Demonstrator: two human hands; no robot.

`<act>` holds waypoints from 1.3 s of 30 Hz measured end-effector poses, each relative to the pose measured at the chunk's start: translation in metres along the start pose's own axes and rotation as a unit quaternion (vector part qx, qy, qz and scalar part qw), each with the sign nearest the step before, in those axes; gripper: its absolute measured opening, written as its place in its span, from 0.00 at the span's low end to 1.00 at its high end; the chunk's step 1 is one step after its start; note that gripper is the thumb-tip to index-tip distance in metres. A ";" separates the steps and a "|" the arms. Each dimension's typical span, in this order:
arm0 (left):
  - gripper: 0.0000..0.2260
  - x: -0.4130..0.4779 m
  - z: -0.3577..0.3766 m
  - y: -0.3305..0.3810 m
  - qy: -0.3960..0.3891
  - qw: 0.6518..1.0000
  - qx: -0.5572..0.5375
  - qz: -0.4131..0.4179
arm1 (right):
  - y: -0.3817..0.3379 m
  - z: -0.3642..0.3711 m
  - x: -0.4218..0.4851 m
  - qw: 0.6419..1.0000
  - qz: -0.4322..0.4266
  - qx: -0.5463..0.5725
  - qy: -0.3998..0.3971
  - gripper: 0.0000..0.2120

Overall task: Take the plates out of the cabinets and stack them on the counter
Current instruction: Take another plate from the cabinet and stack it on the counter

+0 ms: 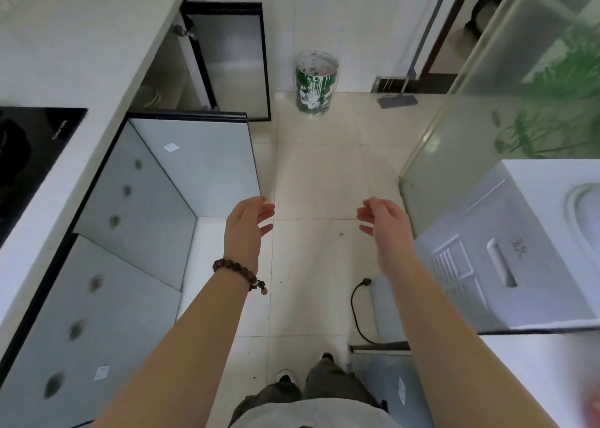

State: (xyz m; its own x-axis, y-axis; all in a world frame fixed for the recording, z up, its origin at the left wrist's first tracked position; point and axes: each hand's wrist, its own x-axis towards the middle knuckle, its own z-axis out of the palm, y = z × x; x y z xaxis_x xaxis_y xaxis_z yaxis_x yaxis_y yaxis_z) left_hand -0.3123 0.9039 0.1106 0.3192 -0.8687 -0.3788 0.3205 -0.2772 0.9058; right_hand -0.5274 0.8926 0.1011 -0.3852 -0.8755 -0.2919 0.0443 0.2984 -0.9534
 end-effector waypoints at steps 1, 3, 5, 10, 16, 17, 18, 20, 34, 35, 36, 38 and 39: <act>0.06 0.007 0.001 0.000 0.002 1.000 0.001 -0.002 | -0.001 0.003 0.008 1.000 0.004 0.002 0.004 0.09; 0.06 0.024 0.006 0.002 0.003 1.000 0.002 -0.008 | -0.004 0.011 0.024 1.000 0.012 0.004 0.007 0.09; 0.06 0.044 0.012 0.003 0.004 1.000 0.005 -0.014 | -0.005 0.020 0.043 1.000 0.019 0.004 0.004 0.09; 0.06 0.106 0.047 0.011 0.005 1.000 0.011 -0.013 | -0.013 0.038 0.109 1.000 0.025 0.006 0.006 0.09; 0.06 0.199 0.115 0.043 -0.003 0.999 0.031 0.006 | -0.046 0.060 0.212 0.999 0.032 0.017 -0.005 0.09; 0.06 0.215 0.127 0.050 -0.003 0.999 0.034 0.013 | -0.053 0.064 0.230 0.999 0.031 0.016 -0.012 0.09; 0.06 0.231 0.138 0.057 -0.001 0.999 0.038 0.020 | -0.061 0.068 0.246 0.999 0.029 0.014 -0.018 0.09; 0.08 0.260 0.159 0.069 0.006 0.999 0.039 0.027 | -0.075 0.077 0.279 0.999 0.023 0.010 -0.030 0.09; 0.07 0.444 0.232 0.106 0.033 0.999 0.029 0.012 | -0.128 0.160 0.471 0.997 0.047 -0.015 -0.058 0.09; 0.08 0.462 0.233 0.108 0.034 0.999 0.026 0.012 | -0.133 0.172 0.486 0.997 0.045 -0.016 -0.064 0.10; 0.08 0.479 0.233 0.111 0.038 0.999 0.023 0.013 | -0.139 0.183 0.501 0.996 0.043 -0.018 -0.071 0.10; 0.08 0.514 0.234 0.119 0.050 0.999 0.018 0.010 | -0.152 0.208 0.530 0.995 0.039 -0.026 -0.084 0.10; 0.08 0.530 0.235 0.124 0.057 0.998 0.017 0.006 | -0.160 0.220 0.545 0.995 0.039 -0.033 -0.089 0.10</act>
State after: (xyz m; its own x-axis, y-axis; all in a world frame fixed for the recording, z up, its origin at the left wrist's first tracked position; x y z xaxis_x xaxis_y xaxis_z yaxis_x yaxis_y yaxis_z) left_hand -0.3129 0.3130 0.0664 0.4235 -0.8195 -0.3862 0.2872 -0.2828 0.9152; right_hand -0.5418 0.2840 0.0775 -0.2137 -0.9004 -0.3790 0.0048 0.3870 -0.9221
